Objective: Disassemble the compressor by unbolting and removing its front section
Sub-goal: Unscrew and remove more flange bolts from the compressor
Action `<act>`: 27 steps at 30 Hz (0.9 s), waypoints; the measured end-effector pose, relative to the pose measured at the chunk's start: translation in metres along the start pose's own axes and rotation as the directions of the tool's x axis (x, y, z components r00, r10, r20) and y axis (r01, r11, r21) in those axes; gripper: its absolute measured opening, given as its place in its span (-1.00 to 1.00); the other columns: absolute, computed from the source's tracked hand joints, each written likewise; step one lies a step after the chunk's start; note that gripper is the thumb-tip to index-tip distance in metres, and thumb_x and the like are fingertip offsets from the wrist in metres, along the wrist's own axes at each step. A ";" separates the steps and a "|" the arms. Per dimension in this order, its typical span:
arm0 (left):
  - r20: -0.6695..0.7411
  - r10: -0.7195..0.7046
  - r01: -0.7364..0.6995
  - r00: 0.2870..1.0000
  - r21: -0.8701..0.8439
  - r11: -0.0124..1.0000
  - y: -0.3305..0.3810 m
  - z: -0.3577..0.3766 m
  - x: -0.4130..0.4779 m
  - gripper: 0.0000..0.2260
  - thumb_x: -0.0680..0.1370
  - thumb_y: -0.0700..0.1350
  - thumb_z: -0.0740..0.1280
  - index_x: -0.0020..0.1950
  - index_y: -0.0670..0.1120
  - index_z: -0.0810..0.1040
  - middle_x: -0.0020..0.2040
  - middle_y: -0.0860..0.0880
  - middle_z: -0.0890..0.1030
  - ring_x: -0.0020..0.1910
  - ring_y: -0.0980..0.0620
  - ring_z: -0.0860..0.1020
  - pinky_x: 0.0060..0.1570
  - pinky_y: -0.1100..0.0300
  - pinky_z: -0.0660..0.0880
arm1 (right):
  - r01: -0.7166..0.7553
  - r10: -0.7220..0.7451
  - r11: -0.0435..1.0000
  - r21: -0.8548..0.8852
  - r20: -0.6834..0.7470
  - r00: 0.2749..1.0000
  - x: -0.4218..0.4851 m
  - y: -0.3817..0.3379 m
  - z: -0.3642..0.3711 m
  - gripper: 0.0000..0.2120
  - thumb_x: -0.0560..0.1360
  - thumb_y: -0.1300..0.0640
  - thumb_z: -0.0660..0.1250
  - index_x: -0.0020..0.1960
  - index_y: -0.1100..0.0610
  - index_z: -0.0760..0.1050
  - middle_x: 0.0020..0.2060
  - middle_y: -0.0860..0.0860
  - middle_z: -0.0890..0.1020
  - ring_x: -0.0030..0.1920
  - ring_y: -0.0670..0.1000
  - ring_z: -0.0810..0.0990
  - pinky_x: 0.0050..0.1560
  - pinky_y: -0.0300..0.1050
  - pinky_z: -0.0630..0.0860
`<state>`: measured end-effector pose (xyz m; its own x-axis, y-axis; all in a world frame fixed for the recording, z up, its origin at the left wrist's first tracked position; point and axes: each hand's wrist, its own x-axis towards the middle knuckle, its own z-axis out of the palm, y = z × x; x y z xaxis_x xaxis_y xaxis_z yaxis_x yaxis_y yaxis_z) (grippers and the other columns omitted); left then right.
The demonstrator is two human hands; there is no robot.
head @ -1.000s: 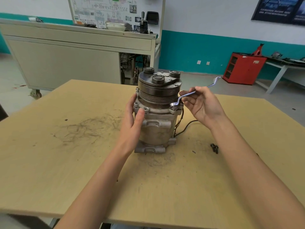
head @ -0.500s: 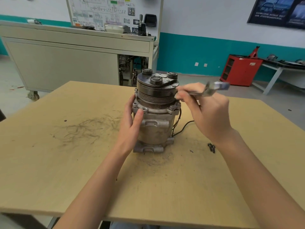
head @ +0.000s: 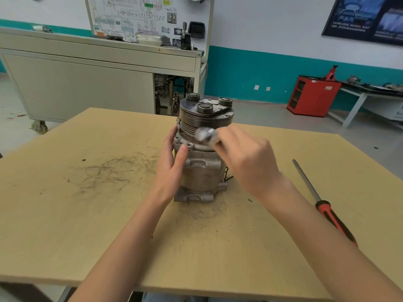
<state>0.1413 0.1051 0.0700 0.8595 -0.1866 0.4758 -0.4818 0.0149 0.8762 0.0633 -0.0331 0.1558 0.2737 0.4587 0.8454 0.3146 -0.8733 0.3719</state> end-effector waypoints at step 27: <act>0.022 -0.042 0.042 0.999 -0.005 0.999 0.008 -0.001 -0.002 -0.34 0.50 0.21 0.18 0.56 0.07 0.11 0.51 0.13 0.25 0.45 0.25 0.24 0.37 0.32 0.25 | -0.320 0.595 -0.611 0.724 0.687 0.418 -0.027 0.067 0.009 -0.64 0.60 0.15 -0.02 -0.24 0.15 0.45 -0.20 0.14 0.68 -0.30 0.03 0.63 -0.33 -0.25 0.52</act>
<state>0.1357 0.1064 0.0764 0.8749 -0.2090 0.4369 -0.4444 0.0120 0.8957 0.0851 -0.1025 0.1549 0.9257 -0.2152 0.3111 0.3782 0.5059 -0.7752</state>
